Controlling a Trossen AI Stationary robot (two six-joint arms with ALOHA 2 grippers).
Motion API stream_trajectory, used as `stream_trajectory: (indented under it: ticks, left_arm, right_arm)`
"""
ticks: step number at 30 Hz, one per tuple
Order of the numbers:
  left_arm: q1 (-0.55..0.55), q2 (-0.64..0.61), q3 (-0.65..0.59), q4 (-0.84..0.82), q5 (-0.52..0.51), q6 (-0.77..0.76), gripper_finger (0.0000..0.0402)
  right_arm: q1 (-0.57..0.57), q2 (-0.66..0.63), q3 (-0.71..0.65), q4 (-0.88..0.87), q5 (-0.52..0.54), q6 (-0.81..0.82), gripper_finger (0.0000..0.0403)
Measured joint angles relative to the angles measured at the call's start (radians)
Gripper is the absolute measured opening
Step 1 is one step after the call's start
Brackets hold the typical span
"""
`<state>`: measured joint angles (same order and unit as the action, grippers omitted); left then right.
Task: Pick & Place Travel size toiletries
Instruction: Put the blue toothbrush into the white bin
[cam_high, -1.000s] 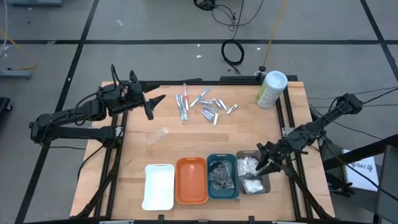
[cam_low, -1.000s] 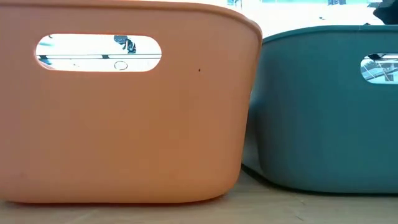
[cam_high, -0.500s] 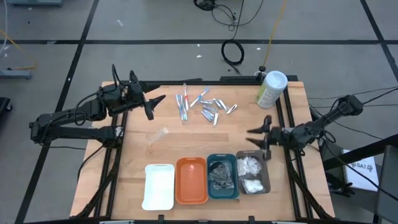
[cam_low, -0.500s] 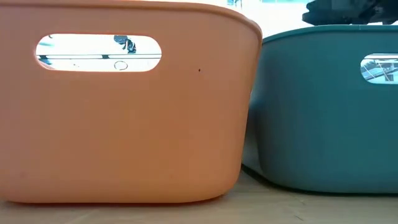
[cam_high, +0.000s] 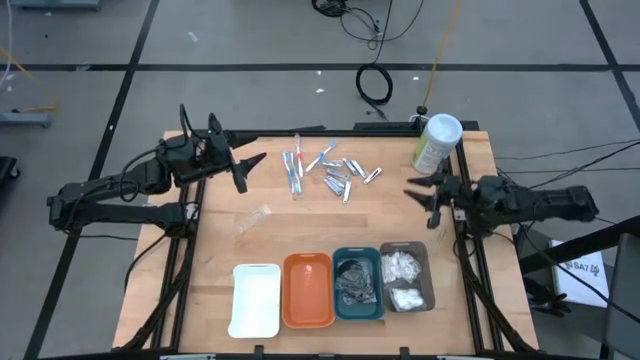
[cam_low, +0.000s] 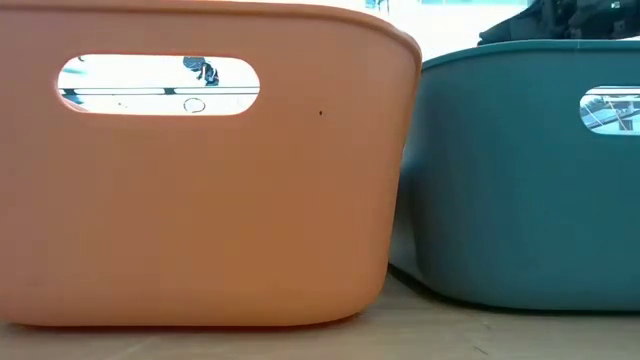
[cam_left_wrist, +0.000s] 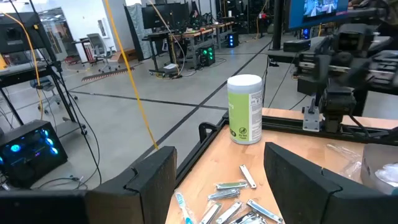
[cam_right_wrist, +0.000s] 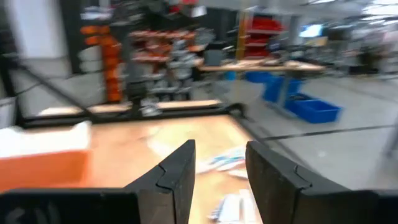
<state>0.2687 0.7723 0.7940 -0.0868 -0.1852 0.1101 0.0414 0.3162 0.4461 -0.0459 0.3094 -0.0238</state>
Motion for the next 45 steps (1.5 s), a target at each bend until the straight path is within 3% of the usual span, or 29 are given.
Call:
stream_trajectory:
  ticks: [5,11,22,30,36,45]
  left_arm:
    - [0.0,0.0,0.0,-0.001,0.0,-0.021,0.0237]
    - [0.0,0.074,0.0,-0.065,0.0,-0.075,0.0237]
    - [0.047,0.405,0.011,-0.116,-0.026,-0.311,0.0237]
    - [0.18,0.689,0.151,-0.276,-0.05,-0.534,0.0237]
    - [0.255,0.875,0.283,-0.442,0.003,-0.591,0.0237]
    - [0.267,1.027,0.377,-0.519,0.059,-0.624,0.0237]
  right_arm:
    - [-0.122,-0.077,-0.007,-0.037,0.002,-0.024,0.013]
    - [-0.181,-0.084,-0.079,-0.04,0.002,-0.042,0.013]
    - [-0.186,-0.083,-0.111,-0.011,0.054,-0.034,0.013]
    - [-0.186,-0.08,-0.111,-0.011,0.052,-0.022,0.013]
    - [-0.186,-0.079,-0.111,-0.012,0.052,0.0,0.013]
    - [-0.186,-0.075,-0.112,-0.014,0.051,-0.004,0.013]
